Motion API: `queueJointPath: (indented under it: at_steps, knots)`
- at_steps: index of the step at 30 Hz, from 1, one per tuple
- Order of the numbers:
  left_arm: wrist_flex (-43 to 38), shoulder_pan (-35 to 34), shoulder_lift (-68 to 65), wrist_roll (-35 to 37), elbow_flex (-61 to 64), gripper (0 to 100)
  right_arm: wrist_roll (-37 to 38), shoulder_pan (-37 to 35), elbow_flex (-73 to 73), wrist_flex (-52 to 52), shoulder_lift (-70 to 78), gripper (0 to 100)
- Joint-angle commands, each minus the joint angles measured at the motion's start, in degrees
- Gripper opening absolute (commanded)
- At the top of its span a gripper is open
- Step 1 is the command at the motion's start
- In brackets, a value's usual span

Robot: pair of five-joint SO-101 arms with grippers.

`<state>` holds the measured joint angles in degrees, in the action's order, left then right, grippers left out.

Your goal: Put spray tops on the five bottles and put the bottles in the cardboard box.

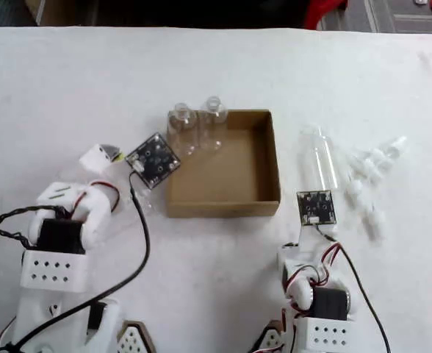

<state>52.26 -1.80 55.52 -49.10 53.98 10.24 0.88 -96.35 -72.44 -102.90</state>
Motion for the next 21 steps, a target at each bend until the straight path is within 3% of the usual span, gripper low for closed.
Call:
queueJointPath:
  at_steps: [1, 6, 12, 17, 21]
  knots:
    - [0.0, -1.7, -1.5, -0.2, -2.9, 2, -0.3, 0.5, -0.5, -0.3, -0.3, 1.6]
    - [5.4, -6.0, -16.6, 2.5, -14.9, 2, -0.3, 0.5, -0.5, -0.3, -0.3, 1.6]
    - [17.3, -3.8, -35.2, 2.5, -30.1, 2, -0.3, 0.5, -0.5, -0.3, -0.3, 1.6]
    - [18.3, 0.6, -41.5, 2.0, -34.0, 2, -0.3, 0.5, -0.5, -0.3, -0.3, 1.6]
    - [18.4, 2.3, -45.8, -4.7, -34.3, 2, -0.3, 0.5, -0.5, -0.3, -0.3, 1.6]
